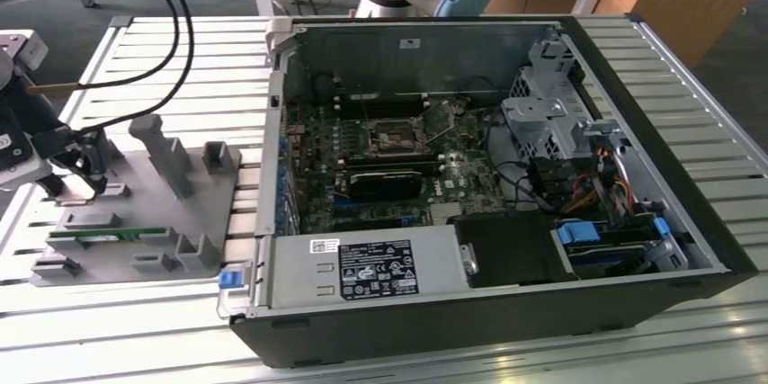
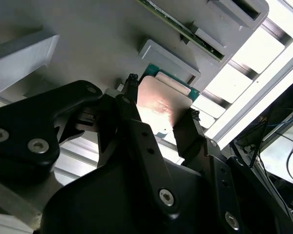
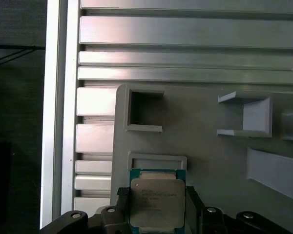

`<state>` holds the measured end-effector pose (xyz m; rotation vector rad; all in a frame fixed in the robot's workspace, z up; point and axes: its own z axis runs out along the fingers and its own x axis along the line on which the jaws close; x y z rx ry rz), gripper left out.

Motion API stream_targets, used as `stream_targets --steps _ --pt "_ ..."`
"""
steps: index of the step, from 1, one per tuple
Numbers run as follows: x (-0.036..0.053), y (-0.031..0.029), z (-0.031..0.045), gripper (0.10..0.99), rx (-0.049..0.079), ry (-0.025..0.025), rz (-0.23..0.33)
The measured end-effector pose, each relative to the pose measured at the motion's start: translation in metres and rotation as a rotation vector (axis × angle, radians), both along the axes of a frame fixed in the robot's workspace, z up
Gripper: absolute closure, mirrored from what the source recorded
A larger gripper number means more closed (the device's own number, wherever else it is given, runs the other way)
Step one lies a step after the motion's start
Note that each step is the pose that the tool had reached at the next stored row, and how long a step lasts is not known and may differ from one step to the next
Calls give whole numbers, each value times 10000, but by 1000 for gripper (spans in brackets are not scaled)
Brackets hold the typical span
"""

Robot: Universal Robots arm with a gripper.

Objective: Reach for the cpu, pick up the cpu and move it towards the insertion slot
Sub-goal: 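Pick up the cpu and move it towards the insertion slot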

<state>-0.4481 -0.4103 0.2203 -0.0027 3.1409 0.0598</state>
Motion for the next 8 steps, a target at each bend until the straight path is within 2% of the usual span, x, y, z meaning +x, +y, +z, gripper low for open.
stream_targets --steps 8 --pt "0 0 65 545 0 0 0"
